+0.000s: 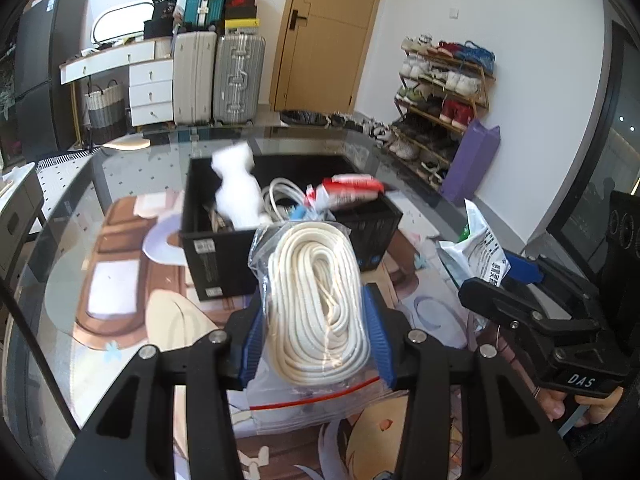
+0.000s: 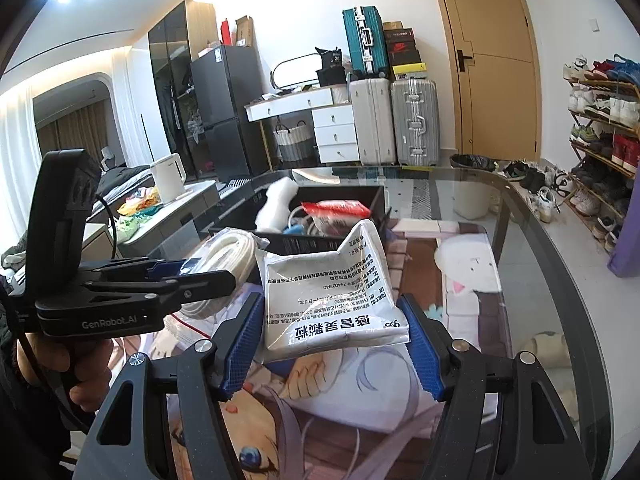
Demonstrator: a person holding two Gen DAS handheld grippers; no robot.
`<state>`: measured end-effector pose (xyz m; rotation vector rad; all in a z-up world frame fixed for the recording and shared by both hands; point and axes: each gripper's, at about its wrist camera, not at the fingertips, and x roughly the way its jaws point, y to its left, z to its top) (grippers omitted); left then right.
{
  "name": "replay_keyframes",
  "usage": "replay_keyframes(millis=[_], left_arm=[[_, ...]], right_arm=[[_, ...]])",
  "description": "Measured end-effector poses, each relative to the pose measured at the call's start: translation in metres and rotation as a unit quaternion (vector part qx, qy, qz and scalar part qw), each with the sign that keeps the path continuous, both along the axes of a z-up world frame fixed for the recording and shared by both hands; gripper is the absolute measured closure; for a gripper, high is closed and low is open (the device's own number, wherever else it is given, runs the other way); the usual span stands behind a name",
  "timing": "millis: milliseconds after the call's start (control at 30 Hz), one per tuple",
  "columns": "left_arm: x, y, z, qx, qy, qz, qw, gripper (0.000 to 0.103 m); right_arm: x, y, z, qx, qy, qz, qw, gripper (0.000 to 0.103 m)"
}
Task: Organize soft objects
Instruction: 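Carry the rope bag and sachet into the black box and open both grippers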
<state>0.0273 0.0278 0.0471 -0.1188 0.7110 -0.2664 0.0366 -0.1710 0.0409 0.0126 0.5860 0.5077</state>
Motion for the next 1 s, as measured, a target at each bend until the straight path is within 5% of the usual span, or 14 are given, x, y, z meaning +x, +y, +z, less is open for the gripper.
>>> replay_keyframes(millis=[1000], left_arm=[[0.062, 0.033, 0.050, -0.017, -0.021, 0.033, 0.9991, 0.058]], right_arm=[[0.088, 0.029, 0.064, 0.029, -0.005, 0.004, 1.000, 0.035]])
